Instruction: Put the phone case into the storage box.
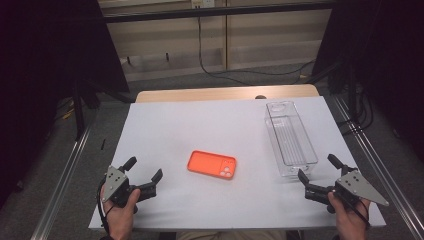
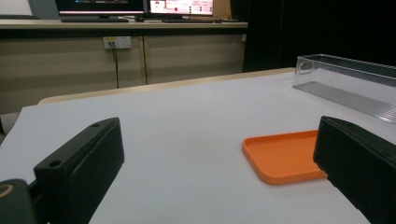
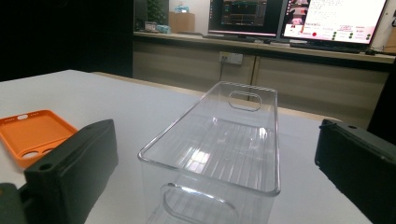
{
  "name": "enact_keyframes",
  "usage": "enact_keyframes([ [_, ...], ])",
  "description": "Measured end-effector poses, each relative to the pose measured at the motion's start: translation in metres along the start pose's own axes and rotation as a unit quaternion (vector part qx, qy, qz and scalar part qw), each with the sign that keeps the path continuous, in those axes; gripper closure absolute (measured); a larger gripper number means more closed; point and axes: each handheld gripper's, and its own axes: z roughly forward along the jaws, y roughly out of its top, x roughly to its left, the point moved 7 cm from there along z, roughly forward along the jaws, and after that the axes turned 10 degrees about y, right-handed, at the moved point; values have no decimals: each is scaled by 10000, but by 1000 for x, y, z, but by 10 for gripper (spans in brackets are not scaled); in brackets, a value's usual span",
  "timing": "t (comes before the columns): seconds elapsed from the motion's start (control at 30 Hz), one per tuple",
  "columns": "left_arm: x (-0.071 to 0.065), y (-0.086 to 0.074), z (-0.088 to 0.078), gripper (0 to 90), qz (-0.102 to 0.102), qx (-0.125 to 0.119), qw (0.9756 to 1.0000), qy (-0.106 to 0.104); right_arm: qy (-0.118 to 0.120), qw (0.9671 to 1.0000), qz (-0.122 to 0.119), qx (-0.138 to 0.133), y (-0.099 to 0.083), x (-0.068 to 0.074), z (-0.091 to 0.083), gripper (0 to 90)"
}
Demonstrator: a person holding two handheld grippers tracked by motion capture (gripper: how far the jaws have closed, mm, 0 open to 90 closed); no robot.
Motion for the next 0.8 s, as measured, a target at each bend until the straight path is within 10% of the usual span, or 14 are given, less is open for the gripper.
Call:
enact_keyframes([
  [0.8, -16, 7, 13, 18, -117, -52, 9995, -290, 70, 10000, 17, 0, -1, 2, 0, 0],
])
